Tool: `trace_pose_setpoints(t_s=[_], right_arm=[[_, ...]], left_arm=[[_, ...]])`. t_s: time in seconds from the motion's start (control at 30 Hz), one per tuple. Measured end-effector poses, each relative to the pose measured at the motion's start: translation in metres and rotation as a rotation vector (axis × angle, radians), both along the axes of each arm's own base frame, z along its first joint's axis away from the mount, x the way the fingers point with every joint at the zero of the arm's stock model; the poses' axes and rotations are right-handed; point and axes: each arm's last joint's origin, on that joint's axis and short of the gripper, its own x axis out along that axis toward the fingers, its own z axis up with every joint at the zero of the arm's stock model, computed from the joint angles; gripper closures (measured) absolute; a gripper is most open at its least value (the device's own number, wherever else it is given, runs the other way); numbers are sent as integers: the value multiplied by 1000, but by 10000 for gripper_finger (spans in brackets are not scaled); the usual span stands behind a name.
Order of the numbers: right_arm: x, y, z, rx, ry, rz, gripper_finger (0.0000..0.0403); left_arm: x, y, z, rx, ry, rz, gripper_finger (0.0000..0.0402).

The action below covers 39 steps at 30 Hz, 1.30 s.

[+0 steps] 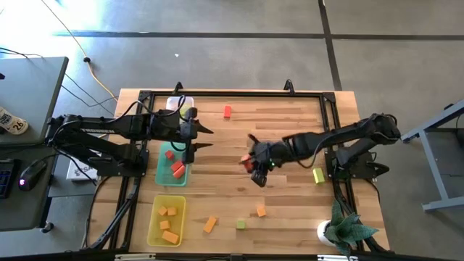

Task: Sort & place blocks by color
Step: Put the orange arch block into the blue bin

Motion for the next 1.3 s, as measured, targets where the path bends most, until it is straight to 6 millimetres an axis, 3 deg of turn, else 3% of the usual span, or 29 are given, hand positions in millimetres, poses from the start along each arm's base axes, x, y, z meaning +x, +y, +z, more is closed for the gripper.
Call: trace_pose_setpoints(t_s=[0.13, 0.3, 0.43, 0.6, 1.03, 1.3], right_arm=[[12, -16, 18, 9, -130, 148, 297], [19, -31, 40, 43, -253, 314, 297], [21, -38, 57, 96, -329, 402, 297], [22, -43, 72, 145, -381, 462, 297], [22, -44, 76, 149, -420, 522, 297], [22, -44, 75, 288, -405, 586, 297]], left_arm=[[3, 0, 6, 82, -50, -34, 215], [7, -2, 16, 52, -170, -139, 215], [9, -7, 21, 26, -239, -255, 216], [14, -9, 24, 37, -284, -268, 216], [43, -12, 9, 32, -312, -314, 216], [51, -12, 3, 24, -314, -346, 216]])
